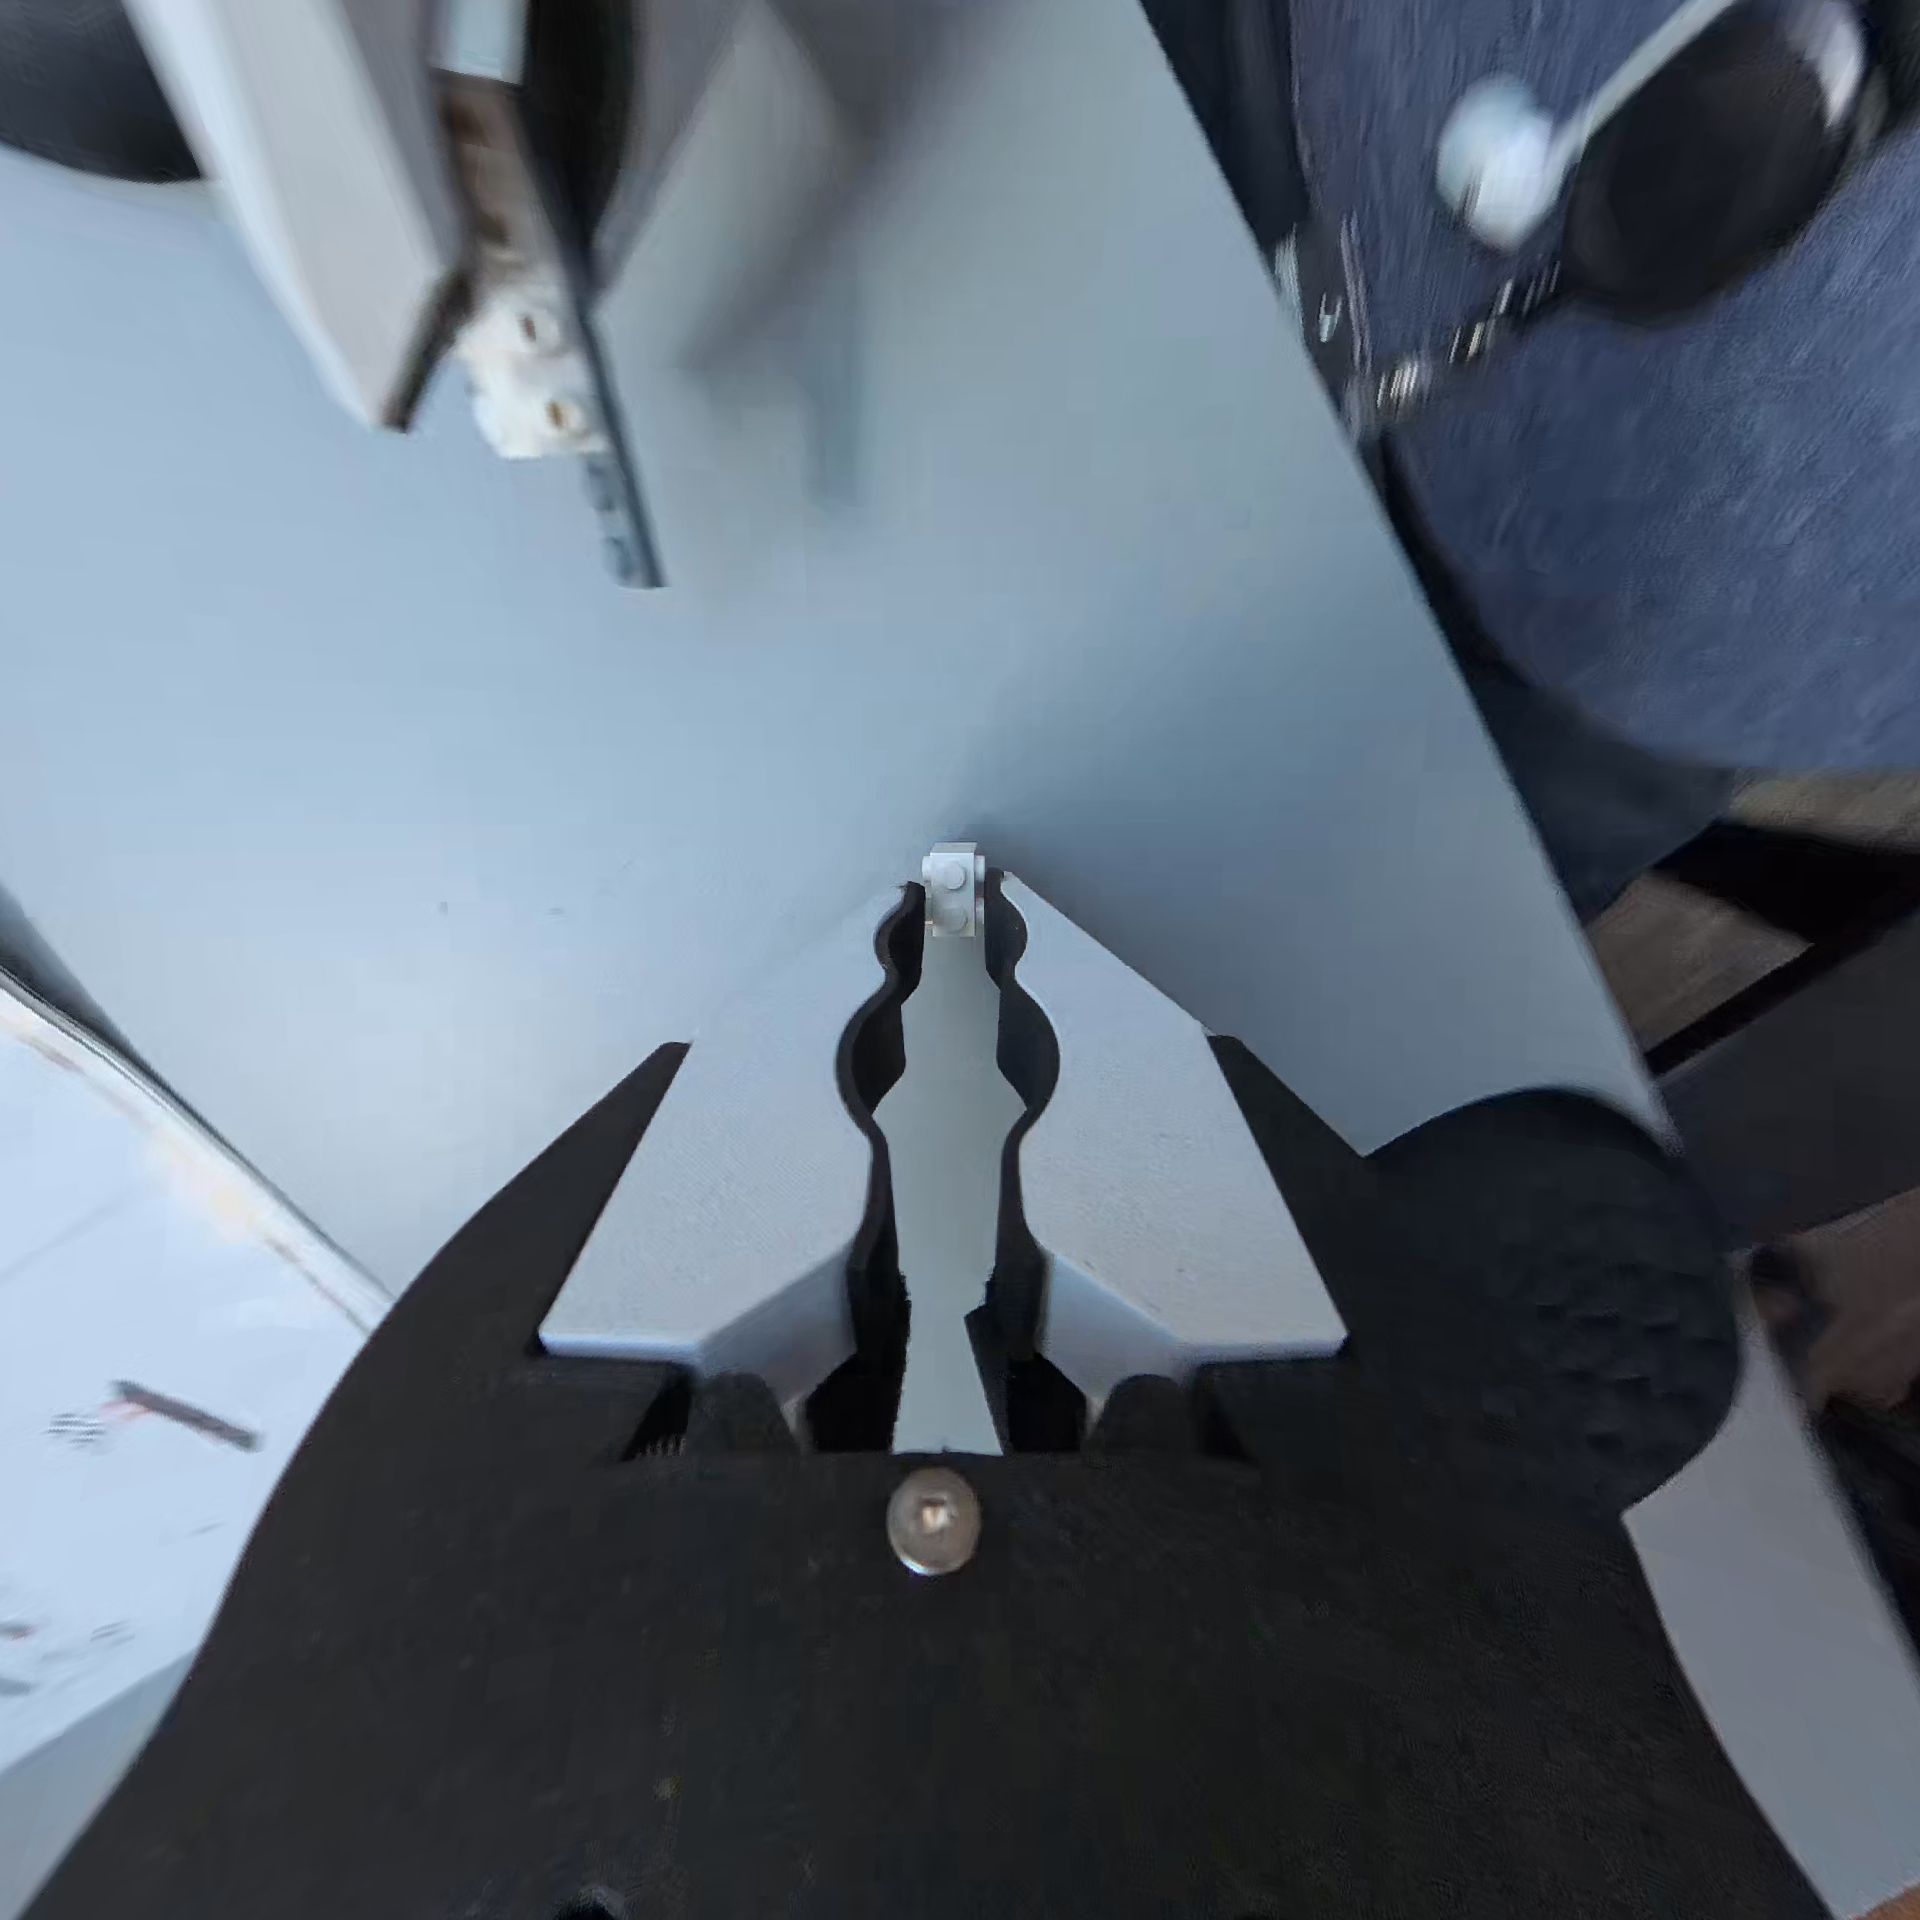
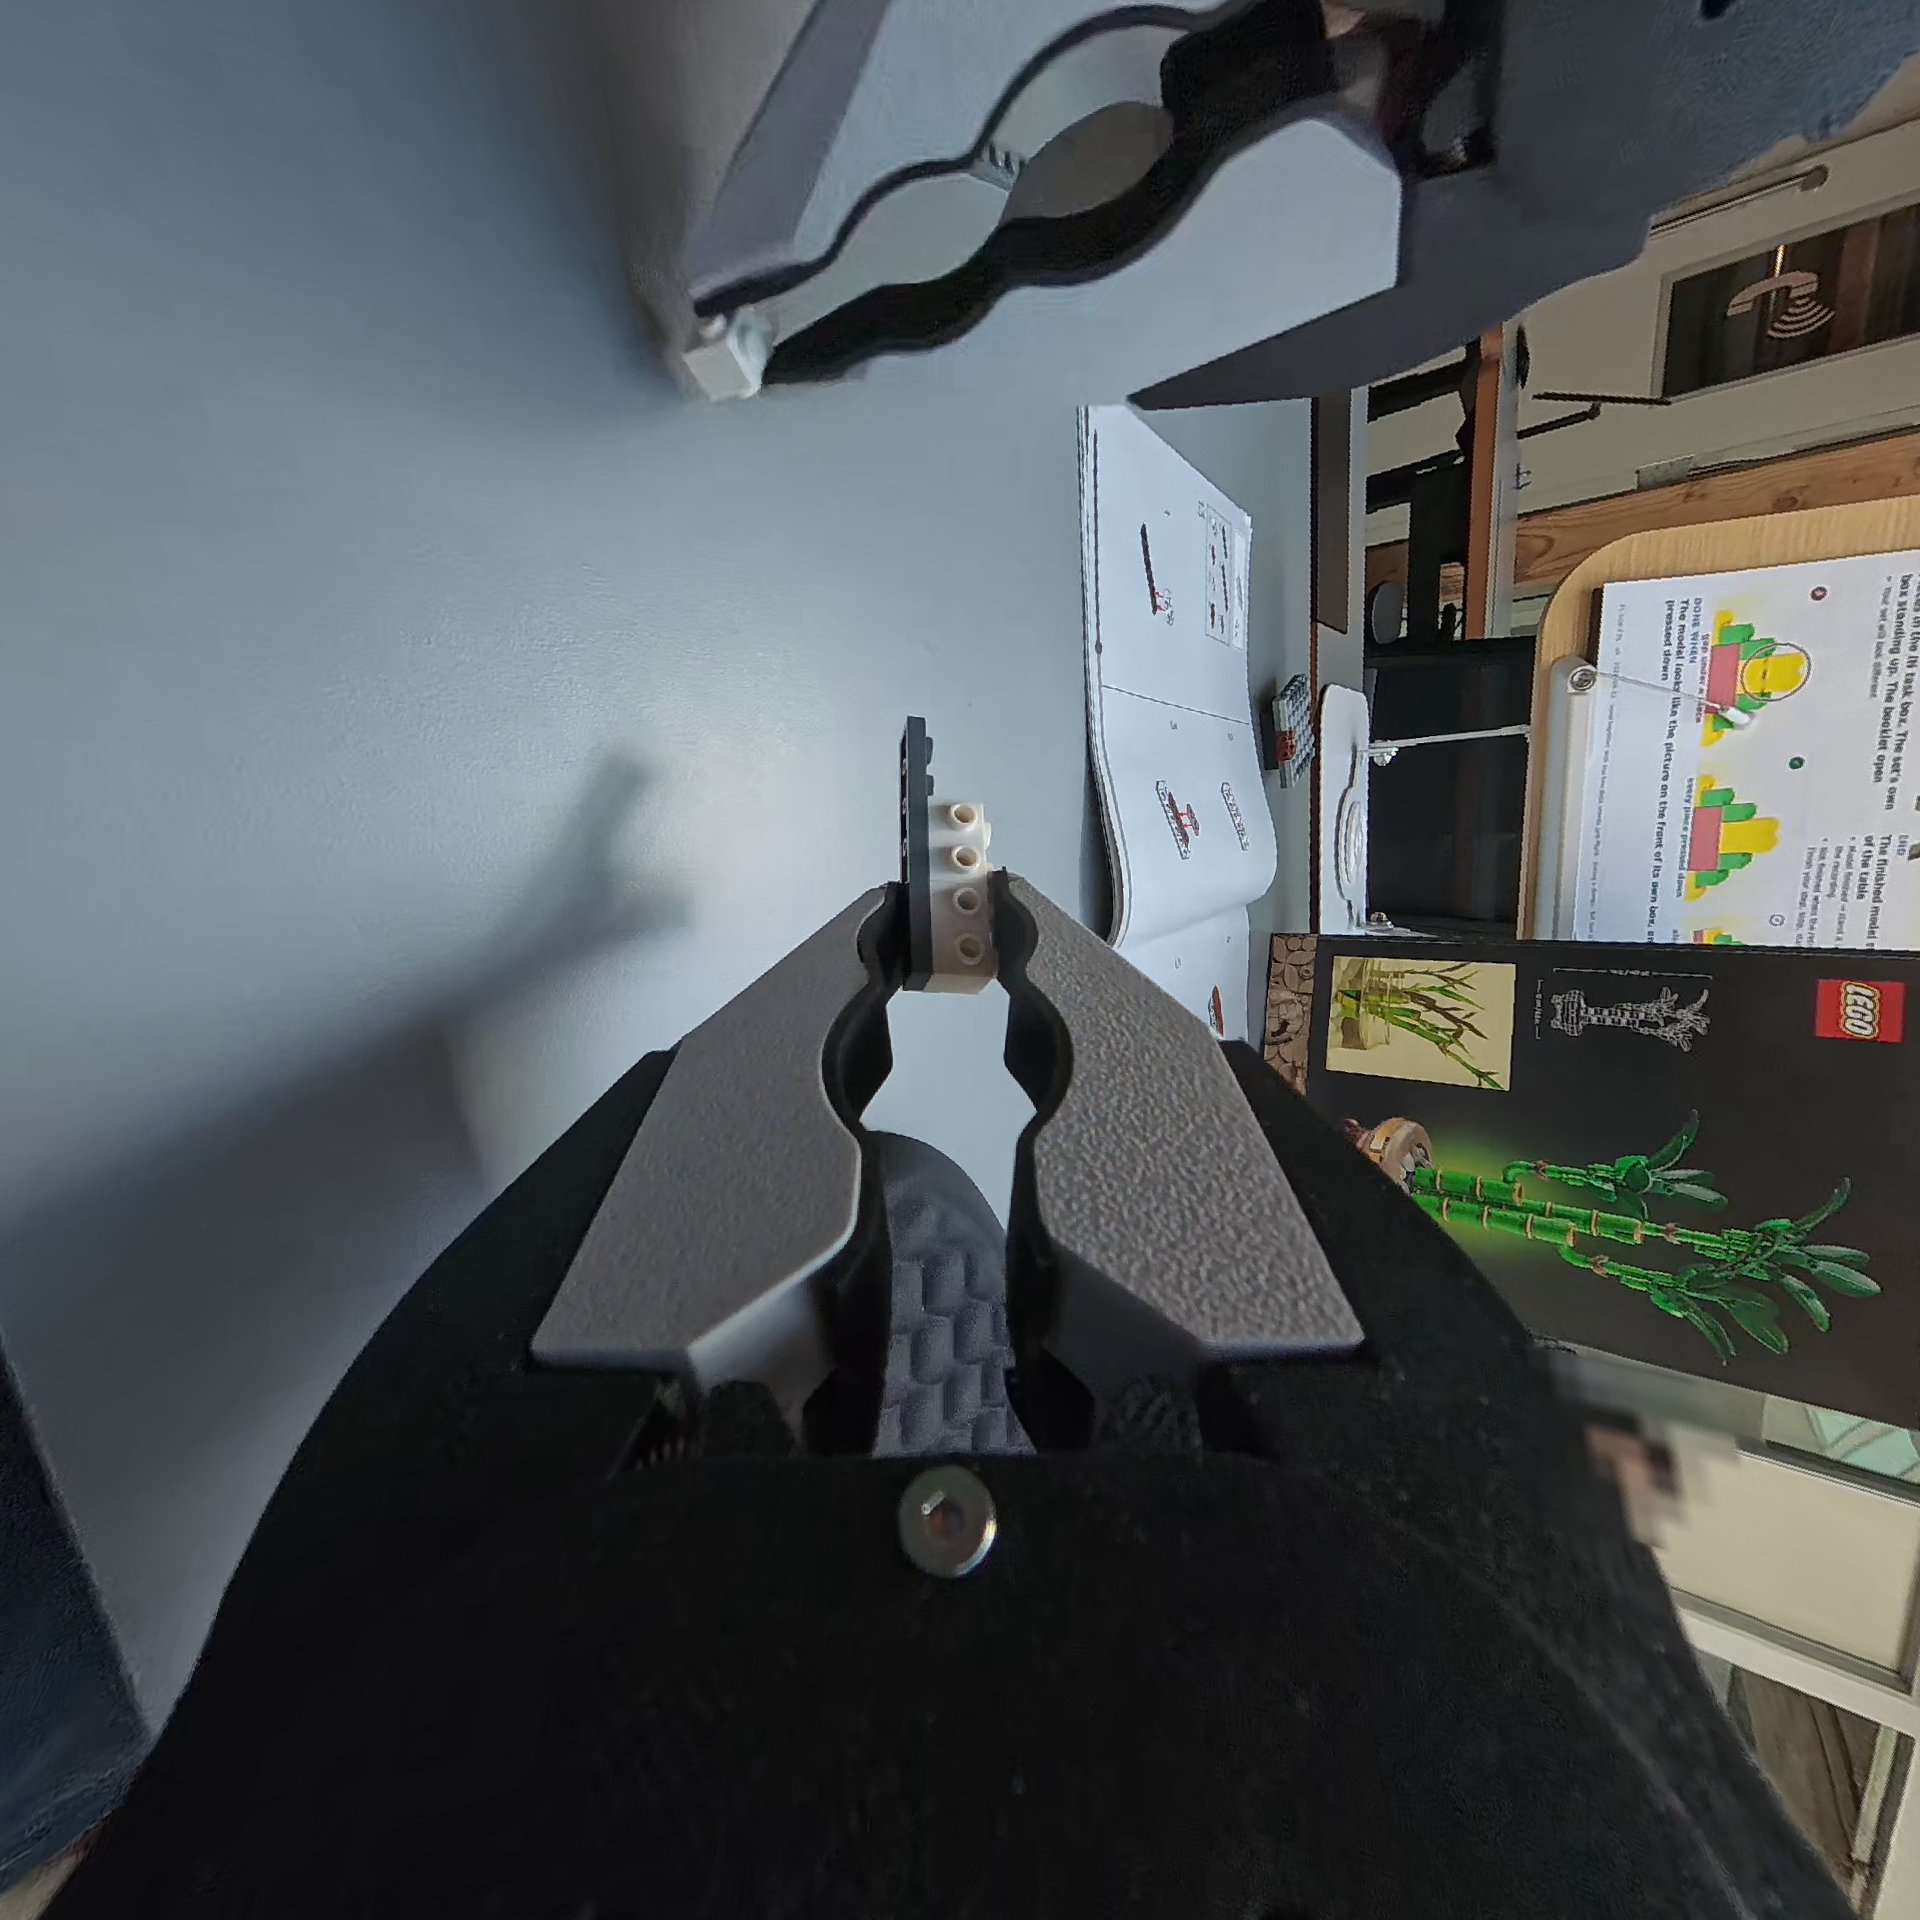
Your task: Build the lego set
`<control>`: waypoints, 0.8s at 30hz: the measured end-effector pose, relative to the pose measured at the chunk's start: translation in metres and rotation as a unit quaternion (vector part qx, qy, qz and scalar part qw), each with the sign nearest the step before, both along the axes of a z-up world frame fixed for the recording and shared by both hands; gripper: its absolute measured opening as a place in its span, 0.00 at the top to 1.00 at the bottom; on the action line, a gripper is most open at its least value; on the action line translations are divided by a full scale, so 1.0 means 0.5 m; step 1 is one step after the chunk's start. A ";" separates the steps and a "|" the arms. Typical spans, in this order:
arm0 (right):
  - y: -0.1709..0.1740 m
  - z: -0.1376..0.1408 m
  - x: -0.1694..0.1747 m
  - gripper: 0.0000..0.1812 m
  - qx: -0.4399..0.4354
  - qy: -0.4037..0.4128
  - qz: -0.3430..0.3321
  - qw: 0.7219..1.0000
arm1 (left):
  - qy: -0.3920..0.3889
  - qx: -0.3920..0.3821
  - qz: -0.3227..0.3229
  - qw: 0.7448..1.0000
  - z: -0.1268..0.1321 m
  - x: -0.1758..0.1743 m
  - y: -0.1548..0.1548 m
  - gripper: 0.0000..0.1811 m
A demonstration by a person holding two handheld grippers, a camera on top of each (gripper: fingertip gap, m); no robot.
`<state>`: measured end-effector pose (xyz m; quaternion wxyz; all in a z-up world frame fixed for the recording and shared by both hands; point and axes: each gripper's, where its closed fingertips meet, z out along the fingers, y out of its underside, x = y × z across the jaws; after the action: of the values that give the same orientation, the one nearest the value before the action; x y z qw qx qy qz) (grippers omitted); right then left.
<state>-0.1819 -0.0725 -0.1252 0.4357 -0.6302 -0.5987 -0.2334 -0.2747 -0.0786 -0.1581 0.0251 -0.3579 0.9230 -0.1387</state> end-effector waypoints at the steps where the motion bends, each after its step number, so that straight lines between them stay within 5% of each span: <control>1: -0.006 -0.001 -0.005 0.92 -0.004 0.011 0.006 1.000 | 0.001 -0.053 0.059 0.997 0.017 0.011 -0.013 0.95; 4: -0.029 -0.006 -0.030 0.92 -0.034 0.051 0.041 0.997 | -0.002 -0.222 0.208 0.953 0.089 0.055 -0.045 0.95; 6: -0.038 -0.005 -0.047 0.92 -0.048 0.068 0.060 0.995 | -0.021 -0.257 0.247 0.934 0.119 0.076 -0.043 0.95; 24: -0.082 0.062 -0.117 0.92 -0.072 0.166 0.128 0.975 | 0.119 -0.295 0.215 0.923 0.149 0.046 -0.104 0.95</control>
<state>-0.2402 -0.1138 -0.0941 0.5089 -0.6082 -0.6087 -0.0240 -0.2515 -0.1307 -0.0836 -0.1624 -0.5529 0.7375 -0.3521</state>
